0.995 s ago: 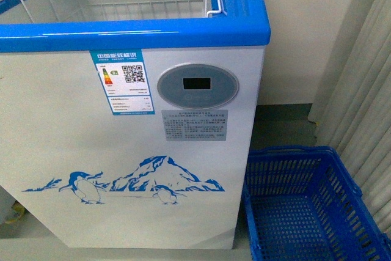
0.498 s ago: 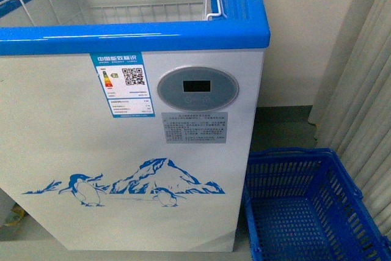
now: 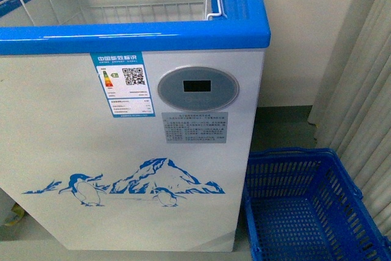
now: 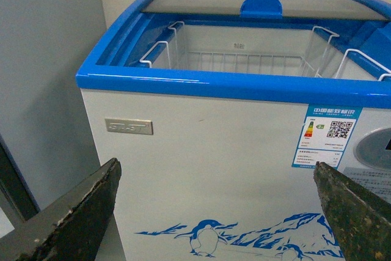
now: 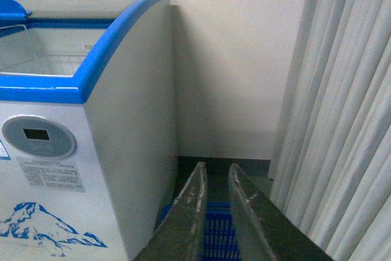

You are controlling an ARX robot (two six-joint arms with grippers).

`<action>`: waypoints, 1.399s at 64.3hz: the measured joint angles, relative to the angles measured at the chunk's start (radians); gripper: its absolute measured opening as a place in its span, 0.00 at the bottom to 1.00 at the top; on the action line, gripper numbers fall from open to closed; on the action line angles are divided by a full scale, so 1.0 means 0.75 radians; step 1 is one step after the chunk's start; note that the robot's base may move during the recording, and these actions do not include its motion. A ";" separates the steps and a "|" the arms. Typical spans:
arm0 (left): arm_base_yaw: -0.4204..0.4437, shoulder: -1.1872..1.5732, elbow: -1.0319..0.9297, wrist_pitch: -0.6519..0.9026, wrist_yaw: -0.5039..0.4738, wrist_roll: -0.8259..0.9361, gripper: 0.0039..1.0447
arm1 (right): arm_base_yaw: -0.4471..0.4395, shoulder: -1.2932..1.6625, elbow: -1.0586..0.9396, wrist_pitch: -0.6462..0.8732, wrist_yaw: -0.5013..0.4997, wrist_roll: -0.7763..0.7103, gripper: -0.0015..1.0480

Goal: Put drink in fridge

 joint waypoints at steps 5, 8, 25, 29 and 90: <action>0.000 0.000 0.000 0.000 0.000 0.000 0.92 | 0.000 0.000 0.000 0.001 0.000 0.000 0.36; 0.000 0.001 0.000 0.000 0.000 0.000 0.92 | 0.000 0.000 0.000 0.001 0.000 0.000 0.42; 0.000 0.000 0.000 0.000 0.000 0.000 0.92 | 0.000 0.000 0.000 0.001 0.000 0.000 0.86; 0.000 0.000 0.001 0.000 0.000 0.000 0.92 | 0.000 0.000 0.000 0.001 0.000 0.001 0.93; 0.000 0.001 0.000 0.000 0.000 0.000 0.92 | 0.000 0.000 0.000 0.001 0.000 0.001 0.93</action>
